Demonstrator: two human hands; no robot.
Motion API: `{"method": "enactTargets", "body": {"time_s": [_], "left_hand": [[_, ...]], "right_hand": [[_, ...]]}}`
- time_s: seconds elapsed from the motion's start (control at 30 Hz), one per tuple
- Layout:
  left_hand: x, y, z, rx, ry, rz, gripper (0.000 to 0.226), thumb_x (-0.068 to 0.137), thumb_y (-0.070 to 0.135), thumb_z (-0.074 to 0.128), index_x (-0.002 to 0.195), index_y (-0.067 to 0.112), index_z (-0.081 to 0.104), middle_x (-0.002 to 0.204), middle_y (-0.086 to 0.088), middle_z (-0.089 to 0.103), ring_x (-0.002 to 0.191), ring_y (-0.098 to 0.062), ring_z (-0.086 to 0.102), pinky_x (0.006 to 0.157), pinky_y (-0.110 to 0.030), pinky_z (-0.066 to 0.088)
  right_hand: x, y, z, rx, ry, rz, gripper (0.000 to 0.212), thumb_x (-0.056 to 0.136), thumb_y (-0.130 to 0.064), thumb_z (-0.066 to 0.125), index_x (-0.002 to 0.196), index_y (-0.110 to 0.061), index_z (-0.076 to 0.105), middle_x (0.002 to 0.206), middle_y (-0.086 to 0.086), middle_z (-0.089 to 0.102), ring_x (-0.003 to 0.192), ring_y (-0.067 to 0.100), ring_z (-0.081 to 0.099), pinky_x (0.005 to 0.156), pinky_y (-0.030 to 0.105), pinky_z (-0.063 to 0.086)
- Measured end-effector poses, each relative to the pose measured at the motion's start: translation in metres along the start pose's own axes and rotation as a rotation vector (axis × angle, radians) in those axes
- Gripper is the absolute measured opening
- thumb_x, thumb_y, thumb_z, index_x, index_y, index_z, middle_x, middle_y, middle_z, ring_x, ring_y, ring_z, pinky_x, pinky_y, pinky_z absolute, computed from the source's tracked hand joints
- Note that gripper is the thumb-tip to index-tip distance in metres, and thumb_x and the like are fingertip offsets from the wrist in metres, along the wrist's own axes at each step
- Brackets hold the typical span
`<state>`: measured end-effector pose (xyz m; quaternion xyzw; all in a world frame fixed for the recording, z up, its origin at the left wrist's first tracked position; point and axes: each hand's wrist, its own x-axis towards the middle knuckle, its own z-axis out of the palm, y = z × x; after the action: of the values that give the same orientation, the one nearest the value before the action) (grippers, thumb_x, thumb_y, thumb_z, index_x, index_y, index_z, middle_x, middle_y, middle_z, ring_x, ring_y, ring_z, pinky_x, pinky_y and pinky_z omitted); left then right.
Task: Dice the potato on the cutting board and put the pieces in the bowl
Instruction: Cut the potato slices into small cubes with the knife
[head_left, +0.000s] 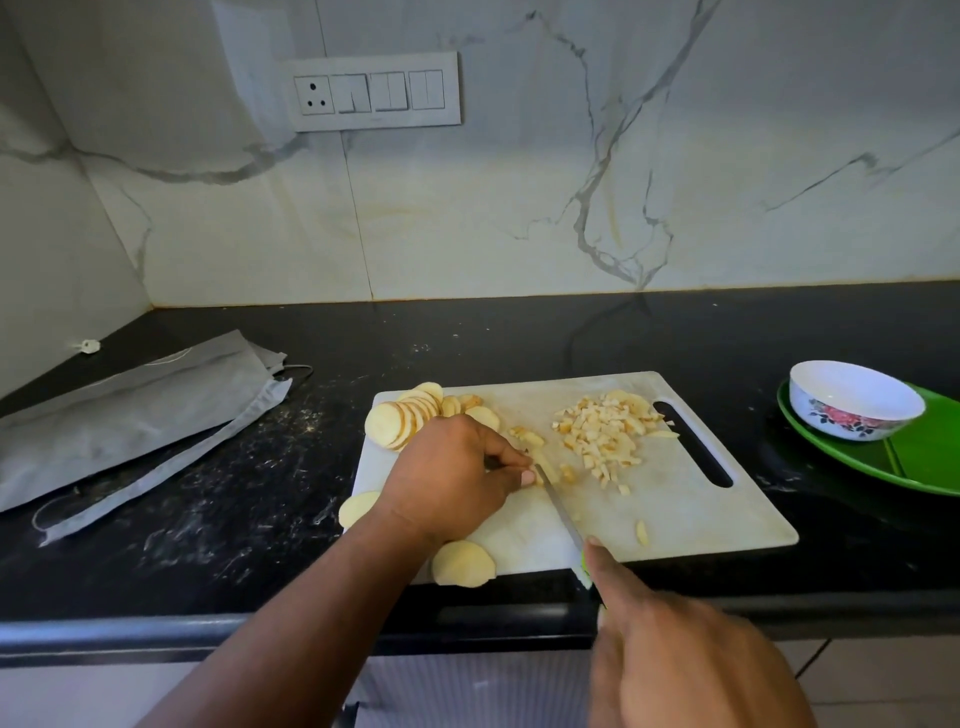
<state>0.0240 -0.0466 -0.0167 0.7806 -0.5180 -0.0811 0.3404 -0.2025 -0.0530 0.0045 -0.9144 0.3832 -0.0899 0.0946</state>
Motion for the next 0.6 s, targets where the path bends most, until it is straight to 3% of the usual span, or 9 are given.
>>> {"method": "enactTargets", "body": {"time_s": [0.03,0.13,0.23,0.4,0.6], "left_hand": [[0.000,-0.001,0.000,-0.026,0.010,-0.009,0.011,0.085,0.037,0.084,0.095,0.033,0.083,0.094,0.025,0.076,0.090,0.009,0.068,0.087,-0.015,0.057],[-0.001,-0.003,-0.001,-0.104,0.043,-0.030,0.009,0.078,0.035,0.090,0.082,0.029,0.084,0.082,0.023,0.076,0.081,0.008,0.069,0.079,-0.018,0.059],[-0.003,-0.004,-0.002,-0.092,0.030,-0.028,0.006,0.081,0.034,0.088,0.083,0.032,0.083,0.083,0.024,0.076,0.083,0.008,0.069,0.082,-0.021,0.060],[-0.006,-0.001,-0.002,-0.060,0.034,-0.040,0.008,0.088,0.027,0.083,0.087,0.036,0.083,0.086,0.028,0.075,0.089,0.011,0.066,0.088,-0.018,0.057],[-0.002,0.000,-0.002,-0.035,0.021,-0.057,0.007,0.088,0.029,0.083,0.090,0.035,0.083,0.086,0.027,0.074,0.087,0.011,0.066,0.082,-0.008,0.051]], "right_hand": [[-0.006,0.000,-0.001,-0.015,0.020,0.007,0.065,0.095,-0.051,0.037,0.150,-0.055,0.002,0.091,-0.007,0.057,0.079,0.000,0.054,0.075,0.013,0.043],[-0.009,0.000,-0.010,-0.020,0.151,0.005,0.055,0.088,-0.046,0.046,0.138,-0.065,0.032,0.075,-0.006,0.058,0.065,0.003,0.056,0.055,0.013,0.038],[-0.002,-0.004,-0.013,0.079,0.152,-0.009,0.059,0.096,-0.046,0.037,0.151,-0.049,0.015,0.089,-0.006,0.056,0.080,0.010,0.053,0.065,0.017,0.035],[0.023,-0.018,-0.007,0.023,0.108,-0.012,0.058,0.095,-0.038,0.042,0.151,-0.036,0.027,0.099,-0.007,0.065,0.091,0.014,0.063,0.069,0.025,0.042],[0.017,-0.012,-0.001,0.027,0.018,-0.009,0.061,0.097,-0.039,0.042,0.153,-0.037,0.019,0.107,-0.007,0.065,0.099,0.010,0.064,0.082,0.024,0.048]]}}
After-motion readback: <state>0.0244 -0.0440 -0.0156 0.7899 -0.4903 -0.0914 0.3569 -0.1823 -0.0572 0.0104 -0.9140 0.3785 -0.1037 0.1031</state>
